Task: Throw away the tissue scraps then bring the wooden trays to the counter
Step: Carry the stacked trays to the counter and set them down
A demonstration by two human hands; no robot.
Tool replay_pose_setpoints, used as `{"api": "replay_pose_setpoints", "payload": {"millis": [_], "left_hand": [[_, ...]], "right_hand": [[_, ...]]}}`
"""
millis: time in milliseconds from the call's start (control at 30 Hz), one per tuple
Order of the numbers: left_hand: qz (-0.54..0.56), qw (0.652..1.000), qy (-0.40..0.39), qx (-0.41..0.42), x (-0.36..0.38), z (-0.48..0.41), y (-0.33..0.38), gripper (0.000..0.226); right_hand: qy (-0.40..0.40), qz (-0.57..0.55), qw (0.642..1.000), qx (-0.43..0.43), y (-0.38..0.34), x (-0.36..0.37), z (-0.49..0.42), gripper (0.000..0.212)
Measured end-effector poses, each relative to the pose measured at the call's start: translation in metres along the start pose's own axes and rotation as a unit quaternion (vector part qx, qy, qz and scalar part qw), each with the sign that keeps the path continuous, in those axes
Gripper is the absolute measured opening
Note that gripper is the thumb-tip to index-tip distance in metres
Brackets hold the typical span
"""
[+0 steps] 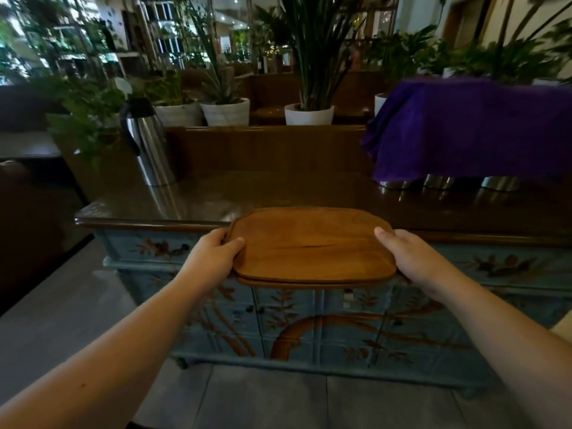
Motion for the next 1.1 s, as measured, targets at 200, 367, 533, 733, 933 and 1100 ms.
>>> {"api": "replay_pose_setpoints", "payload": {"millis": [200,367,533,733,933,1100], "left_hand": [[-0.020,0.998,-0.048,0.029,-0.009,-0.115,0.004,0.031],[-0.041,0.994,-0.092,0.034,-0.009,-0.187,0.009,0.032],[-0.073,0.990,-0.121,0.017,0.005,-0.248,0.009,0.028],[-0.118,0.984,-0.132,-0.021,0.029,-0.312,0.006,0.040],[-0.168,0.977,-0.114,-0.068,0.050,-0.366,-0.007,0.038],[-0.202,0.968,-0.121,-0.084,0.066,-0.398,-0.007,0.035]], "right_hand": [[0.052,0.030,0.998,0.011,-0.019,0.025,-0.084,0.058],[0.094,0.048,0.994,0.038,-0.029,0.034,-0.143,0.063],[0.084,0.090,0.991,0.058,-0.042,0.032,-0.201,0.065],[0.064,0.199,0.975,0.080,-0.036,0.027,-0.270,0.076],[0.032,0.259,0.960,0.104,-0.025,0.027,-0.331,0.080],[0.011,0.293,0.948,0.128,-0.014,0.023,-0.366,0.082]]}}
Point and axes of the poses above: each hand's wrist, its own z-axis away from the middle knuckle, its own x-axis out of the palm, y = z × x, the point moved 8 cm from there along -z, towards the middle knuckle, and after that the axes turned 9 degrees about -z, right-handed, at the moved point
